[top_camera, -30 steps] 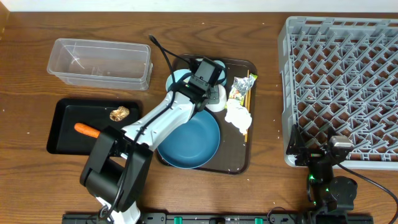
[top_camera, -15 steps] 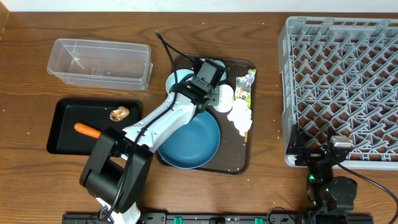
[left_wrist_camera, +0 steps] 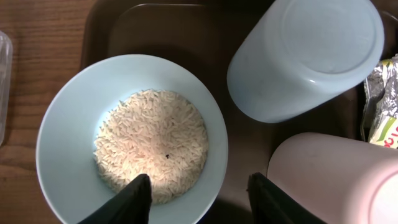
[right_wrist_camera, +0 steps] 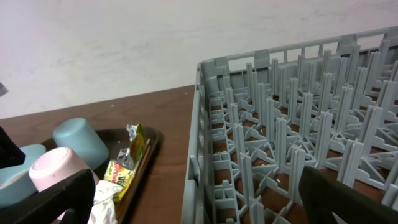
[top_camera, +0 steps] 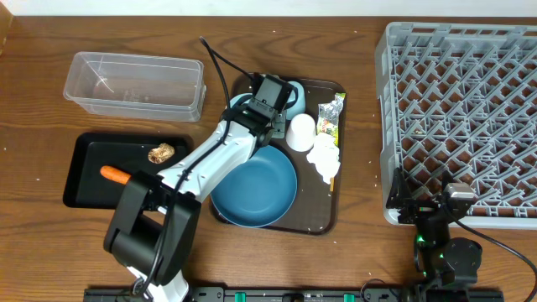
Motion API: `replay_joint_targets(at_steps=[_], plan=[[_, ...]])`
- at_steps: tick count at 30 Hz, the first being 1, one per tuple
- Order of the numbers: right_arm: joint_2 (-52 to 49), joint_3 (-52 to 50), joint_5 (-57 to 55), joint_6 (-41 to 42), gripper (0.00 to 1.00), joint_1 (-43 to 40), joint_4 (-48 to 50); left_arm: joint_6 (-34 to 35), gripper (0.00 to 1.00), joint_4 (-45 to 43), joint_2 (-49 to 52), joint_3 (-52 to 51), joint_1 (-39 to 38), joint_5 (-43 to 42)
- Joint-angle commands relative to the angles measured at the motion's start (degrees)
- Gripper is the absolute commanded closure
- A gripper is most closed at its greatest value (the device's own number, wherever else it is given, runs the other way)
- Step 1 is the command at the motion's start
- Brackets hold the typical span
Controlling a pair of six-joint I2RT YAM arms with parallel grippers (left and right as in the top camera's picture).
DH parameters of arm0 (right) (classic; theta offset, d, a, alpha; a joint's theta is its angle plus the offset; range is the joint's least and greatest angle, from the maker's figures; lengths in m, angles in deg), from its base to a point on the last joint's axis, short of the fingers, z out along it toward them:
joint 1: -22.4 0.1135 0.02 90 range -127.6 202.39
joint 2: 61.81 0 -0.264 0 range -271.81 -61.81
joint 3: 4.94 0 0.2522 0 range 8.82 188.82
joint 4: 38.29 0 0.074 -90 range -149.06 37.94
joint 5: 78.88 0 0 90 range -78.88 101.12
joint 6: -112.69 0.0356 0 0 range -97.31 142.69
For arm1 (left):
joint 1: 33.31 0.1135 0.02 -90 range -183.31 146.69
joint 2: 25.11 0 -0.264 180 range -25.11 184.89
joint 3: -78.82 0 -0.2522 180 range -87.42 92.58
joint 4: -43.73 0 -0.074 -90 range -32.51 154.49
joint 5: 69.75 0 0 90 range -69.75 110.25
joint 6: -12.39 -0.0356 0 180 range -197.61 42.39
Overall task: Sort waste into correct bins and load items into the dishwasher rack
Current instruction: 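Grasp the rim of the light-blue rice bowl with the left gripper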
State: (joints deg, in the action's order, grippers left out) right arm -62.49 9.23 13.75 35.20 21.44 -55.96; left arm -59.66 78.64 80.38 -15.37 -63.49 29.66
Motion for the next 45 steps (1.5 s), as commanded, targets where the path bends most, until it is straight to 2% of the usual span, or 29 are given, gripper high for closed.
replay_joint_targets(at_steps=[1,19,22,30,43,45], plan=[[0.3,-0.1,0.2,-0.6,0.01,-0.9,-0.2,-0.8,0.46,0.1,2.6,0.5,0.0,0.3],[0.3,-0.1,0.2,-0.6,0.01,-0.9,-0.2,-2.3,0.47,-4.6,8.6,0.5,0.0,0.3],[0.3,-0.1,0.2,-0.6,0.01,-0.9,-0.2,-2.3,0.58,-4.7,8.6,0.5,0.0,0.3],[0.3,-0.1,0.2,-0.6,0.01,-0.9,-0.2,-2.3,0.70,-4.6,8.6,0.5,0.0,0.3],[0.3,-0.1,0.2,-0.6,0.01,-0.9,-0.2,-2.4,0.81,-4.6,8.6,0.5,0.0,0.3],[0.3,-0.1,0.2,-0.6,0.01,-0.9,-0.2,-2.6,0.87,-4.6,8.6,0.5,0.0,0.3]])
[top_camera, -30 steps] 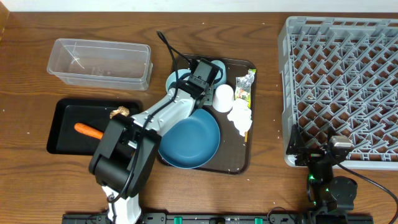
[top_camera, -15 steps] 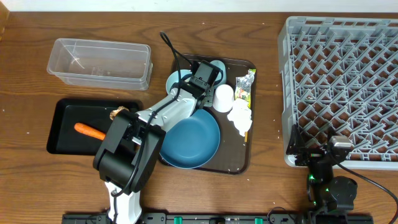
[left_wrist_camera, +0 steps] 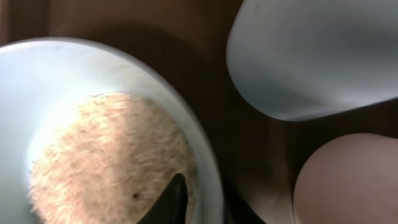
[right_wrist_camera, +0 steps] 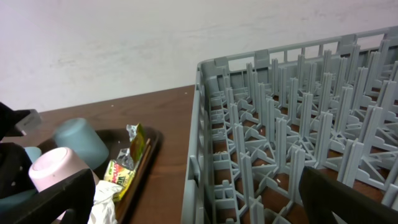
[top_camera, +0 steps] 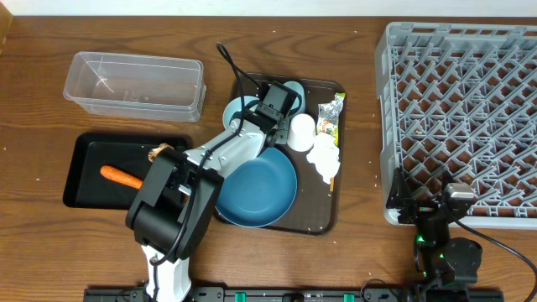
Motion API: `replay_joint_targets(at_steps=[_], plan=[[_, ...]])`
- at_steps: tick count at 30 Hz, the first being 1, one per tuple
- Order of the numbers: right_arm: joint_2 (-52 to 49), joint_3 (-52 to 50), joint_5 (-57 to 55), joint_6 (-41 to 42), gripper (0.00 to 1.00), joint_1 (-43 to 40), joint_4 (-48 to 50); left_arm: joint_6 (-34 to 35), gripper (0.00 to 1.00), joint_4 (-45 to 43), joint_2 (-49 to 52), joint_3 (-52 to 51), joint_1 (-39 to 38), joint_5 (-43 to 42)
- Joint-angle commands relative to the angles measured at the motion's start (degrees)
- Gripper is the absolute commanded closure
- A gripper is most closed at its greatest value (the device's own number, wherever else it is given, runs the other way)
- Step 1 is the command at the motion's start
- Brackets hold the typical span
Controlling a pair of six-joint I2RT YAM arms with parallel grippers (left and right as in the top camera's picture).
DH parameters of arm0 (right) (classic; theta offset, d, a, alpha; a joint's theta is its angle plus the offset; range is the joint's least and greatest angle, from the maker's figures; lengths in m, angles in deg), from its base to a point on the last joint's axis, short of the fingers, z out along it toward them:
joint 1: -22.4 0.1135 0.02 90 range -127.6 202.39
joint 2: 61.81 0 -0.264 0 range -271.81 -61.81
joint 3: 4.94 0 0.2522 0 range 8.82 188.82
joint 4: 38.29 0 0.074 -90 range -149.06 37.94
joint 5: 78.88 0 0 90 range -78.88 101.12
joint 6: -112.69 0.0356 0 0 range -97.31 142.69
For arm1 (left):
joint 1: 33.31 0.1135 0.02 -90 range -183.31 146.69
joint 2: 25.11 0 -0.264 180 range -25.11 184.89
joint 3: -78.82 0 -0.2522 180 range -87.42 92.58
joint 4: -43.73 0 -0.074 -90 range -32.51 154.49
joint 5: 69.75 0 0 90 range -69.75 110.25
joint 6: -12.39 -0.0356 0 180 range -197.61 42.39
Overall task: Sort waste into correct bins and load items into the dishwasher rack
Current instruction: 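Grasp the rim of the light-blue rice bowl with the left gripper, then carry the bowl left and tip the rice onto the black tray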
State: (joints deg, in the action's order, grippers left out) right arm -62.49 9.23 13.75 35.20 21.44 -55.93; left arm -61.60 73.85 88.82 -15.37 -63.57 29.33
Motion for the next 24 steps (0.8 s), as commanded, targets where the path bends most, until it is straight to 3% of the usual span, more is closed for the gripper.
replay_joint_targets(at_steps=[1,4,24], plan=[[0.3,-0.1,0.2,-0.6,0.01,-0.9,-0.2,-0.6,0.89,0.2,0.2,0.5,0.1,0.7],[0.3,-0.1,0.2,-0.6,0.01,-0.9,-0.2,-0.6,0.94,0.2,0.1,0.5,0.1,0.7],[0.3,-0.1,0.2,-0.6,0.01,-0.9,-0.2,-0.5,0.94,0.8,-8.1,0.5,-0.1,0.5]])
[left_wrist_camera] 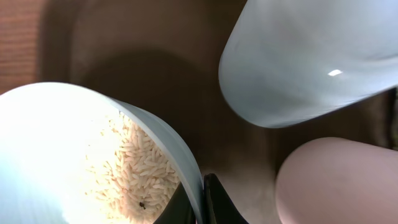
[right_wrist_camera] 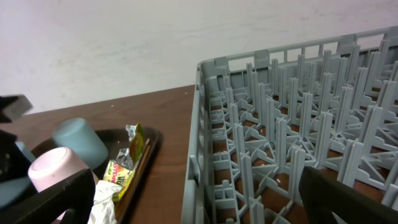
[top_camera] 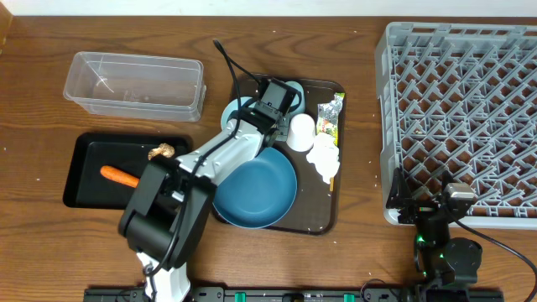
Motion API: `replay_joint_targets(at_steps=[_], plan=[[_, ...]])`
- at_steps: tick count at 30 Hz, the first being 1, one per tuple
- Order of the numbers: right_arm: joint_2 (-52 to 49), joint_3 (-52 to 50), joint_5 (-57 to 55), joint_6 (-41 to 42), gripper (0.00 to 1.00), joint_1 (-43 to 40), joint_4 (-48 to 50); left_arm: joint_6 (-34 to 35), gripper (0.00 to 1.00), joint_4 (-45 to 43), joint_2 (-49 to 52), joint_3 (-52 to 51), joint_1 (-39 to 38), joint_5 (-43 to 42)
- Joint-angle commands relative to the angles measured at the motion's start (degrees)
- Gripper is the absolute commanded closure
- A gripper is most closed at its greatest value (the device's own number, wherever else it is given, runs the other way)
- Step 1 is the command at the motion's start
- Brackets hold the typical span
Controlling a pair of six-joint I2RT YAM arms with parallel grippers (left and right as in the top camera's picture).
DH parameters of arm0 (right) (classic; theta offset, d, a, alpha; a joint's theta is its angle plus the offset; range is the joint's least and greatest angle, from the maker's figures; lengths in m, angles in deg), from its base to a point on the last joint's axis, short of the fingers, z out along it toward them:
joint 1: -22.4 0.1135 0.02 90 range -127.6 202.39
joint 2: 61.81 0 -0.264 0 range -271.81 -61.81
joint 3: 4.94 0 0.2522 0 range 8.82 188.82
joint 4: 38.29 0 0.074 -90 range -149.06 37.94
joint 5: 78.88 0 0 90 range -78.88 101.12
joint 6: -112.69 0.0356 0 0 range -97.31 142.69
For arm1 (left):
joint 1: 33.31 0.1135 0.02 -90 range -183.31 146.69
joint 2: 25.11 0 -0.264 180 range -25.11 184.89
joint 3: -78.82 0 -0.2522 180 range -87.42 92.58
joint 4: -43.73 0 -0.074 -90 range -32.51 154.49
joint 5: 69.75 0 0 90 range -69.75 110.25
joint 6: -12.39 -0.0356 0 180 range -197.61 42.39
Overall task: Sort waste into correct bins and load items into the dishwasher rack
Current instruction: 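Carry the bowl left and tip the rice onto the black tray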
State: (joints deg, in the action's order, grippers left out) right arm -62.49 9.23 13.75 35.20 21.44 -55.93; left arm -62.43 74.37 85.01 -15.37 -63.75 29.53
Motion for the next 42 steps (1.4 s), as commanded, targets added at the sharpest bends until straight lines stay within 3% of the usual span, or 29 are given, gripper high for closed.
replay_joint_targets(at_steps=[1,19,28,42], plan=[[0.3,-0.1,0.2,-0.6,0.01,-0.9,-0.2,0.3,0.94,0.4,-5.3,0.5,0.1,0.2],[0.3,-0.1,0.2,-0.6,0.01,-0.9,-0.2,8.9,0.94,10.4,-20.9,0.5,0.9,0.3],[0.3,-0.1,0.2,-0.6,0.01,-0.9,-0.2,20.1,0.94,24.1,-26.1,0.5,13.2,-0.4],[0.3,-0.1,0.2,-0.6,0.01,-0.9,-0.2,14.2,0.94,26.8,-26.2,-2.0,39.8,-30.6]])
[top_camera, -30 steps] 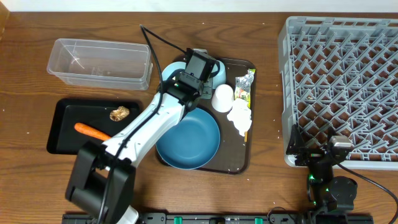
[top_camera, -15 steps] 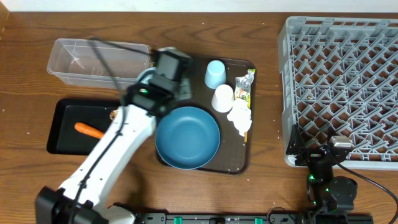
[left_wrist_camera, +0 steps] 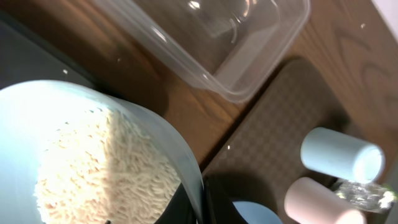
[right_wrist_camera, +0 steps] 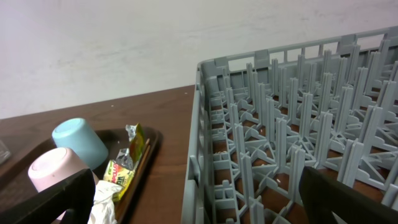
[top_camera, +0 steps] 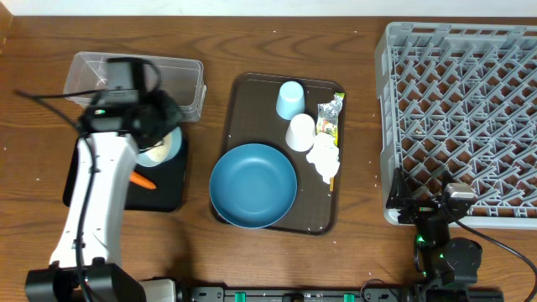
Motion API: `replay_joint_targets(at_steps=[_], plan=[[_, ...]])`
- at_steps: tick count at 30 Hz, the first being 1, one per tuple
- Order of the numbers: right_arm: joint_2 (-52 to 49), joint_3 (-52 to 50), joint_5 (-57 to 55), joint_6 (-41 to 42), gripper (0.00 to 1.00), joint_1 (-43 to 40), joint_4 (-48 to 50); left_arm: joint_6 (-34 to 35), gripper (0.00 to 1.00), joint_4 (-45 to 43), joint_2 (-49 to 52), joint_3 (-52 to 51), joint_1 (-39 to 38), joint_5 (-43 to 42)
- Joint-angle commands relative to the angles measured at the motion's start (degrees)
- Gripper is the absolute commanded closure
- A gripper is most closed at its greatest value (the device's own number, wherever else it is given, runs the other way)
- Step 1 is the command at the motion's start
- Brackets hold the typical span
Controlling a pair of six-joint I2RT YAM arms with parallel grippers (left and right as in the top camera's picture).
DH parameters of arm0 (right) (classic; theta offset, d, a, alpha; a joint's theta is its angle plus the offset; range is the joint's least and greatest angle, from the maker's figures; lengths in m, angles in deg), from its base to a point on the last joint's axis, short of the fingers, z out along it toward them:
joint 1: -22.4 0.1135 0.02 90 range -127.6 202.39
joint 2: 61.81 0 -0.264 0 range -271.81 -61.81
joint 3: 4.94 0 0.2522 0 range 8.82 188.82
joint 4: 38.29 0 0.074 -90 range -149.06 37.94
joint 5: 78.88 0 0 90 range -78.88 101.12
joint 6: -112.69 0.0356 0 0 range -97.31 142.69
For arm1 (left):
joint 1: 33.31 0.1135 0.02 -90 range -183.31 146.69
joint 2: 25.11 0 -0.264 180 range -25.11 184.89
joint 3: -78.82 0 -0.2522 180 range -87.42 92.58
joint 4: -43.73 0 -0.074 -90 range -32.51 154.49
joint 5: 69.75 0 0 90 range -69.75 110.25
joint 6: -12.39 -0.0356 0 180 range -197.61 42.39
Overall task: Sort waste into correct bins and load items into the dishwasher rack
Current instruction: 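Carry the bowl left and tip the rice onto the black tray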
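Note:
My left gripper (top_camera: 153, 127) is shut on the rim of a light blue bowl of rice (left_wrist_camera: 81, 162), held over the right end of the black tray (top_camera: 92, 189); the bowl (top_camera: 165, 146) shows partly under the wrist. An orange carrot (top_camera: 143, 180) lies in that tray. On the brown tray (top_camera: 252, 88) sit a large blue plate (top_camera: 253, 186), a light blue cup (top_camera: 289, 99), a pink cup (top_camera: 299, 132), a snack wrapper (top_camera: 331, 115) and a crumpled napkin (top_camera: 324, 158). My right gripper (right_wrist_camera: 196, 190) rests open at the grey dishwasher rack (top_camera: 461, 109).
A clear plastic bin (top_camera: 134, 84) stands at the back left, just behind the black tray and close to the left wrist. The rack's near left corner (right_wrist_camera: 202, 143) is right in front of the right gripper. The brown tray lies between the two arms.
My left gripper, shut on the rice bowl, has moved from the brown tray's back left corner to above the black tray's right end. The right arm has not moved.
My left gripper hung open above the rice bowl on the brown tray. Then it was lower, with one finger inside the bowl. After that it was shut on the rim. Now the bowl is off the brown tray and over the black tray.

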State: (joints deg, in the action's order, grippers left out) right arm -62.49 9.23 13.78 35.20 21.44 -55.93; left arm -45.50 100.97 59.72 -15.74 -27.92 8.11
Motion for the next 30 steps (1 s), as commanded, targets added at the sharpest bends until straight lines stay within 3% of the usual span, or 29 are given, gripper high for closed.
replay_joint_targets(at_steps=[1,11,15,30], plan=[[0.3,-0.1,0.2,-0.6,0.01,-0.9,-0.2,-3.0,0.94,0.0,-0.9,-2.3,5.4,-10.5],[0.3,-0.1,0.2,-0.6,0.01,-0.9,-0.2,-6.6,0.94,-9.7,-0.5,-13.4,22.8,-33.0],[0.3,-0.1,0.2,-0.6,0.01,-0.9,-0.2,-7.1,0.94,-11.1,-0.5,-15.7,27.8,-38.4],[0.3,-0.1,0.2,-0.6,0.01,-0.9,-0.2,-9.2,0.94,-18.7,1.7,-18.7,31.6,-52.4]])
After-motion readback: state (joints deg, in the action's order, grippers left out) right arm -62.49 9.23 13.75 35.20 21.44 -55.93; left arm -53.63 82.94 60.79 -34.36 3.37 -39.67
